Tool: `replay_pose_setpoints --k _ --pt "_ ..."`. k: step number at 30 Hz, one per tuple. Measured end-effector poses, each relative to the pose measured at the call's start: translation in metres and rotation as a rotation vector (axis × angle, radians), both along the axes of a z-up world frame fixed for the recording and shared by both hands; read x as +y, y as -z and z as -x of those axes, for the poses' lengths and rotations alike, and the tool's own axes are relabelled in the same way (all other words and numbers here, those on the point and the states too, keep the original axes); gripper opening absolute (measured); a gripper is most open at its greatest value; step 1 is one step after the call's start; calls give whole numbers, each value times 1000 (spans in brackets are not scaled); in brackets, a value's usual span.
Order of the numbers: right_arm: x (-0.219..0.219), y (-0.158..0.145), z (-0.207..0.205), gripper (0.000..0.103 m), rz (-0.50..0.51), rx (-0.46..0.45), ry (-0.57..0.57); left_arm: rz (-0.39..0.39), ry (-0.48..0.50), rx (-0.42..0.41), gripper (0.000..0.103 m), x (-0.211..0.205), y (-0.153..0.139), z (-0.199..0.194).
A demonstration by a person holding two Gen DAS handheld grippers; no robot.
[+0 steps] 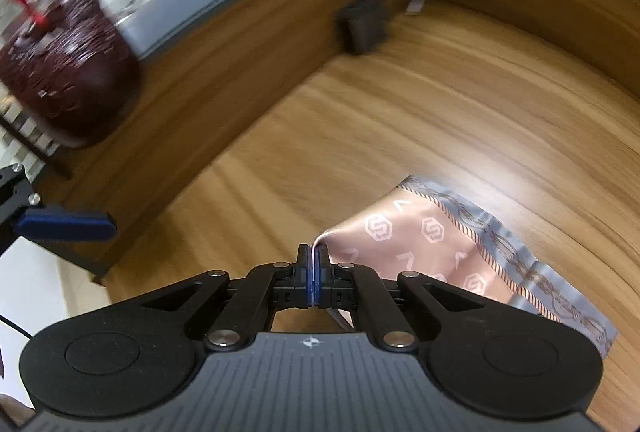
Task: Fold clothes
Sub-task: 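Lift the scarf edge with the right gripper and unfold it across the desk, then grasp the next folded layer of the scarf with the right gripper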
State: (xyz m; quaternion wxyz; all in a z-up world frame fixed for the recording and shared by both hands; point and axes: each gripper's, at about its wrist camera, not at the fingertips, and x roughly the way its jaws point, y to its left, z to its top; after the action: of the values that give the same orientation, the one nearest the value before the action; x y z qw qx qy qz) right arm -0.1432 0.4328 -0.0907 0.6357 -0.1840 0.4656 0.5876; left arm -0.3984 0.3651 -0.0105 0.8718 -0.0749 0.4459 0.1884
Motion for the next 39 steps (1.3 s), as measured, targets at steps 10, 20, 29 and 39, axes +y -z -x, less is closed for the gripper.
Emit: replay_pose_setpoints --k 10,20,29,39 --pt "39 7 45 3 -2 28 -158 8 -41 5 103 4 4 23" --pt "-4 -10 20 33 -3 -34 -5 21 -64 7 103 4 8 32" --pt "-32 19 8 33 127 -165 118 9 -11 11 103 15 20 21" --pt "-33 34 16 29 162 -207 131 -8 -2 24 103 22 20 22"
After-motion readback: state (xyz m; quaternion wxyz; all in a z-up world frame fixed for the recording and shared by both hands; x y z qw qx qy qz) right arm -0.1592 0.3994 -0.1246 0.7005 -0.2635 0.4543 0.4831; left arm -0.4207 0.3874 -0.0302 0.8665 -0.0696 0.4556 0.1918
